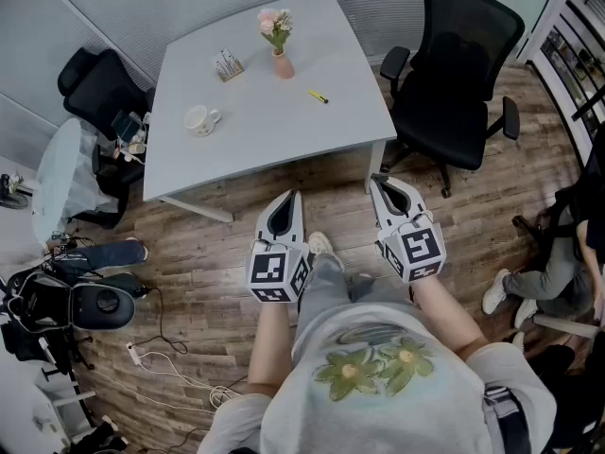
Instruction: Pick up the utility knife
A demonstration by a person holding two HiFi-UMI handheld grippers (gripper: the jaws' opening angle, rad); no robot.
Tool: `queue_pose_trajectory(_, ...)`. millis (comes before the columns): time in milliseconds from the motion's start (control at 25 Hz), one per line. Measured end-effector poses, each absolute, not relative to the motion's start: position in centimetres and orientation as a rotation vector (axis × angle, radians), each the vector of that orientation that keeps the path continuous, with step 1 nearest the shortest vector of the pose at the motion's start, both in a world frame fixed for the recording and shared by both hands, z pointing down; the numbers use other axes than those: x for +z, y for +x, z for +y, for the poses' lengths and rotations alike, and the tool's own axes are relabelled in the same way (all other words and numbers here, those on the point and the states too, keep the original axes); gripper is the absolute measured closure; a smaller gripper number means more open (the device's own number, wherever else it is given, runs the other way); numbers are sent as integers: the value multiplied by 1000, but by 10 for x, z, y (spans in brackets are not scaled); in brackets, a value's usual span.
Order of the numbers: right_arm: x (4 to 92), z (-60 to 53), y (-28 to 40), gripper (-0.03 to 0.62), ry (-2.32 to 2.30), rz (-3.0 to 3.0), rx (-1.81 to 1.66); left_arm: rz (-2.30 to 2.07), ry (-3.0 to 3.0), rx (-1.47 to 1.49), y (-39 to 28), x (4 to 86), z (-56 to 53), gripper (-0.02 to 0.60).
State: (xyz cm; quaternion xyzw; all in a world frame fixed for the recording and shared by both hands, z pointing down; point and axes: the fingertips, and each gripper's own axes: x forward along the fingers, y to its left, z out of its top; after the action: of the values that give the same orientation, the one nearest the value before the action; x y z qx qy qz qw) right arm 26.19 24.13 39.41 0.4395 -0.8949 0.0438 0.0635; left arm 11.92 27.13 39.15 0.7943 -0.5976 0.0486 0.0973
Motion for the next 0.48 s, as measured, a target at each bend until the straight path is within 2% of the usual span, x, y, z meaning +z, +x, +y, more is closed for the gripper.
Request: queue_pose_trajectory(480, 408, 135, 185, 588, 1285, -2672, 80, -1725, 2368, 139, 41, 404, 164, 580)
